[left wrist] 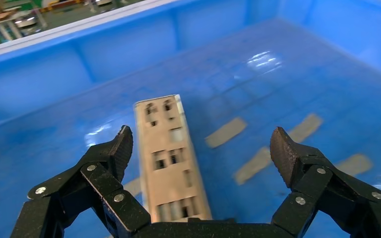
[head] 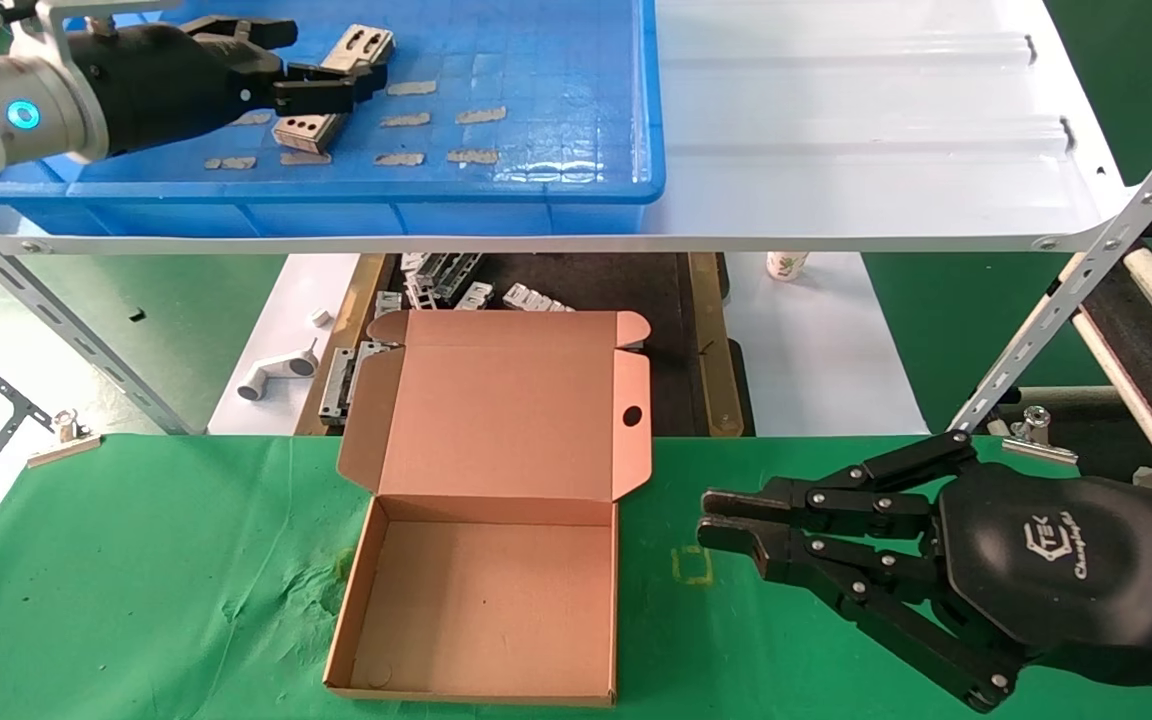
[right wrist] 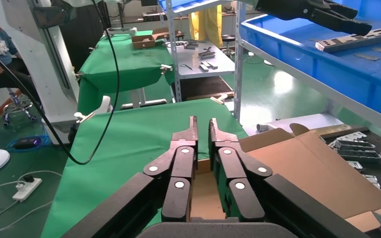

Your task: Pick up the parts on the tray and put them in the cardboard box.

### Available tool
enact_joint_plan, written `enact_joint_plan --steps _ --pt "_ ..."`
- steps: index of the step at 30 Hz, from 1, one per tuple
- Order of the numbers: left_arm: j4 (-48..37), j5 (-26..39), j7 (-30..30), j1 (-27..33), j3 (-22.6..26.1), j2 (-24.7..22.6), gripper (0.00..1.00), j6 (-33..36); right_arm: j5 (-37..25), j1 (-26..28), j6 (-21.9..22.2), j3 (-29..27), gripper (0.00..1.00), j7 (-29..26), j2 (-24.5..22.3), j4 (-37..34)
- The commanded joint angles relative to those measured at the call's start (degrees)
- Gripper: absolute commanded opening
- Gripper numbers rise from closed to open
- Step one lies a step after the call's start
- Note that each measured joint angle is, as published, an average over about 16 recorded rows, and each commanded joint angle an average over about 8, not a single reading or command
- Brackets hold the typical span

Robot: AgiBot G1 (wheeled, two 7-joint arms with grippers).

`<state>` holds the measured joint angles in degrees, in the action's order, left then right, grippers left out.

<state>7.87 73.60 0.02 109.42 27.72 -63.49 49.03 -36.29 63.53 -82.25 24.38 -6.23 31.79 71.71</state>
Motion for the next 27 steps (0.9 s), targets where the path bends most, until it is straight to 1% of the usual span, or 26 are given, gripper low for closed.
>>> enact_joint_plan --steps 1,6,11,13,14,15,17,18,21,23,25,26,27 --pt "-2.1 0.6 0.8 1.0 0.3 -0.9 1.00 -1.7 0.0 0.0 0.0 0.0 0.00 0.0 0.0 0.0" --pt "-5.1 0.9 0.7 2.0 0.4 -3.0 1.00 -6.4 0.0 0.0 0.0 0.0 0.00 0.0 0.0 0.0" --pt "-6.9 0.7 -0.3 2.2 0.2 -4.1 0.99 -7.7 0.0 0.0 0.0 0.0 0.00 0.0 0.0 0.0" --pt "-7.4 0.5 -0.8 2.2 0.1 -4.4 0.96 -7.7 0.0 0.0 0.0 0.0 0.00 0.0 0.0 0.0" --pt "-7.7 0.4 -1.0 2.2 0.1 -4.5 0.93 -7.7 0.0 0.0 0.0 0.0 0.00 0.0 0.0 0.0" --pt "-7.9 0.4 -1.3 2.2 0.0 -4.5 0.89 -7.7 0.0 0.0 0.0 0.0 0.00 0.0 0.0 0.0" --pt "-8.2 0.2 -1.8 2.1 -0.1 -4.7 0.75 -7.6 0.0 0.0 0.0 0.0 0.00 0.0 0.0 0.0" --pt "-8.3 0.2 -2.0 2.1 -0.1 -4.7 0.67 -7.7 0.0 0.0 0.0 0.0 0.00 0.0 0.0 0.0" --pt "-8.5 0.1 -2.6 2.1 -0.2 -4.8 0.34 -7.7 0.0 0.0 0.0 0.0 0.00 0.0 0.0 0.0" --pt "-8.5 0.1 -2.8 2.1 -0.1 -4.8 0.17 -7.8 0.0 0.0 0.0 0.0 0.00 0.0 0.0 0.0" --pt "-8.4 0.2 -2.8 2.2 -0.1 -4.8 0.05 -7.8 0.0 0.0 0.0 0.0 0.00 0.0 0.0 0.0" --pt "-8.3 0.3 -2.8 2.2 0.0 -4.8 0.02 -7.9 0.0 0.0 0.0 0.0 0.00 0.0 0.0 0.0" --pt "-8.3 0.3 -2.8 2.2 0.0 -4.8 0.00 -7.9 0.0 0.0 0.0 0.0 0.00 0.0 0.0 0.0"
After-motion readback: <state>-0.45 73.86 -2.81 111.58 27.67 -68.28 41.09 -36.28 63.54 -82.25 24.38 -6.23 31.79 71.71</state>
